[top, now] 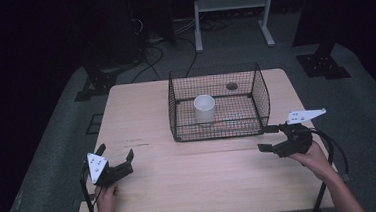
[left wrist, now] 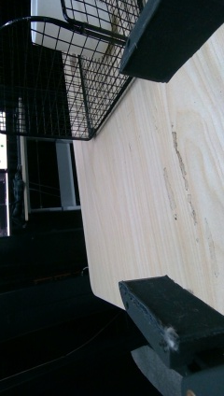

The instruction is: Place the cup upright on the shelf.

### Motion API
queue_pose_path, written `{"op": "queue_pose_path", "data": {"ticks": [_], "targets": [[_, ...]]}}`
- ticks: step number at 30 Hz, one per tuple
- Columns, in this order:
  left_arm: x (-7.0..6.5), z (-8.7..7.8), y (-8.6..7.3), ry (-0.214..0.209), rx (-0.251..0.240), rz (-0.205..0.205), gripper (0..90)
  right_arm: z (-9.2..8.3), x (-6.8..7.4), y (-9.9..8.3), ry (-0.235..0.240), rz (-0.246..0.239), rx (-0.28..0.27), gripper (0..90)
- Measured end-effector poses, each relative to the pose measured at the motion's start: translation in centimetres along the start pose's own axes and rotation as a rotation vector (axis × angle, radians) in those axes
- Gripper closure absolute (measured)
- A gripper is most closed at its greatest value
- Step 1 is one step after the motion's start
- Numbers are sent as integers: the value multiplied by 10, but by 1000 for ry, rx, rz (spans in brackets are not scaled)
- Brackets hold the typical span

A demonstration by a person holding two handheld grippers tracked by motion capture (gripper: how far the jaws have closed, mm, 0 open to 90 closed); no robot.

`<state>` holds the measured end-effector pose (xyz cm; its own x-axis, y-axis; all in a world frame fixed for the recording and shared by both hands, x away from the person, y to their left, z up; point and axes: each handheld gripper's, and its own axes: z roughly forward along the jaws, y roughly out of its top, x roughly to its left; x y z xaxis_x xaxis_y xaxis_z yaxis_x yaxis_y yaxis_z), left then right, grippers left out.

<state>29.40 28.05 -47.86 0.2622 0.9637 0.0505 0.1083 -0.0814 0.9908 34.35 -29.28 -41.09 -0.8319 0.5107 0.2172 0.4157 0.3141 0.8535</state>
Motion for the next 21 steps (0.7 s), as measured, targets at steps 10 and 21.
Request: {"op": "queue_pose_path", "data": {"ticks": [10,21], "targets": [[0,0,0,3,1,-1,0,-7,3,-18,-40,8,-14,129],[1,0,0,5,2,-7,0,-14,19,-41,-100,10,-54,129]]}}
